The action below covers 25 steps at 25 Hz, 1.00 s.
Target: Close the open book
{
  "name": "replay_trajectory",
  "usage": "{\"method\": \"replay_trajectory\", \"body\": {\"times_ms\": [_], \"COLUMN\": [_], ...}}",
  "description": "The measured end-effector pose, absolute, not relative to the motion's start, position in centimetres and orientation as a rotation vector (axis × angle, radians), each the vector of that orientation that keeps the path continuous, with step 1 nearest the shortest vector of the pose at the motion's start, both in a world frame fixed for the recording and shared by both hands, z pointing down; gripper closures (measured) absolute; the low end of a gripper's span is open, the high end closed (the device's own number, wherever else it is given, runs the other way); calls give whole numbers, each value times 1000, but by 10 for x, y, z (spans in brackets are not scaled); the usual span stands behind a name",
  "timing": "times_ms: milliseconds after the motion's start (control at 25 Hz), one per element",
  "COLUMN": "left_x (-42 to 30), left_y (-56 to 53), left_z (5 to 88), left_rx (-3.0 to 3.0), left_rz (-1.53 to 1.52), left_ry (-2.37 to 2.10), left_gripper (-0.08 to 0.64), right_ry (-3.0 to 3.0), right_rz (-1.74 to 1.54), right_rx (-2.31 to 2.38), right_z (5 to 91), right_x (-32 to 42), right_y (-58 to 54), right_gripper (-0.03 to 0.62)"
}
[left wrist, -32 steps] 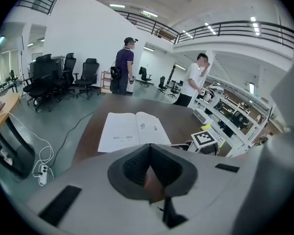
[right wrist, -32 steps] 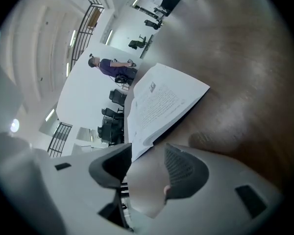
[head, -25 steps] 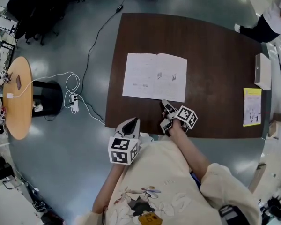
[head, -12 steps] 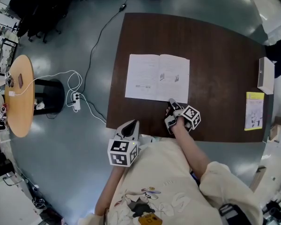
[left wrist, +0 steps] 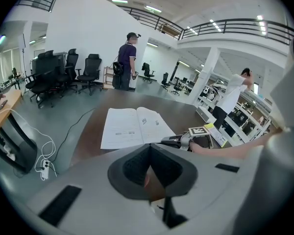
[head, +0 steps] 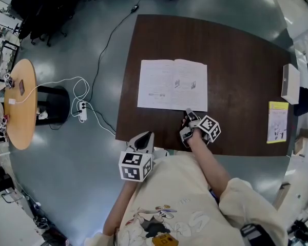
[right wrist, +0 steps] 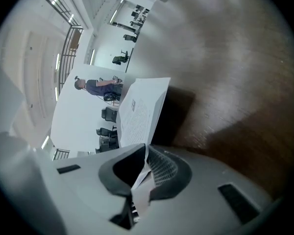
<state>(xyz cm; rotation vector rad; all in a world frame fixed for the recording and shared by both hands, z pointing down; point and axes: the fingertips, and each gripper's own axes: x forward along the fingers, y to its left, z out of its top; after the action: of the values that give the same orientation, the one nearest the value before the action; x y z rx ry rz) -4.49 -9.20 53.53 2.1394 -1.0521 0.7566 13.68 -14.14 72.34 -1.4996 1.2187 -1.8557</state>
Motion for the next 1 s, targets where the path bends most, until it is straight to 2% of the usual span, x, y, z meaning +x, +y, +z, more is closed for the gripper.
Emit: {"method": "replay_trajectory", "body": {"times_ms": [400,720,1000], "left_x": [-43,-63,-87], "left_y": [-88,-82,-75], "left_z": [535,535,536], "left_rx": [2143,2101,2053], "left_rz": [711,651,623], "left_ry": [-1041,-1092,-1145], "left_gripper": [554,554,554], "right_ry": [1815,2462,2827], "right_rz": [-1656,-1356,-1158], "right_rx": [-1720,-1991,-2021], "right_z": [659,657,667], "right_x": [122,83,41], "right_y": [-160,-162,-169], "right_gripper": [566,566,566]}}
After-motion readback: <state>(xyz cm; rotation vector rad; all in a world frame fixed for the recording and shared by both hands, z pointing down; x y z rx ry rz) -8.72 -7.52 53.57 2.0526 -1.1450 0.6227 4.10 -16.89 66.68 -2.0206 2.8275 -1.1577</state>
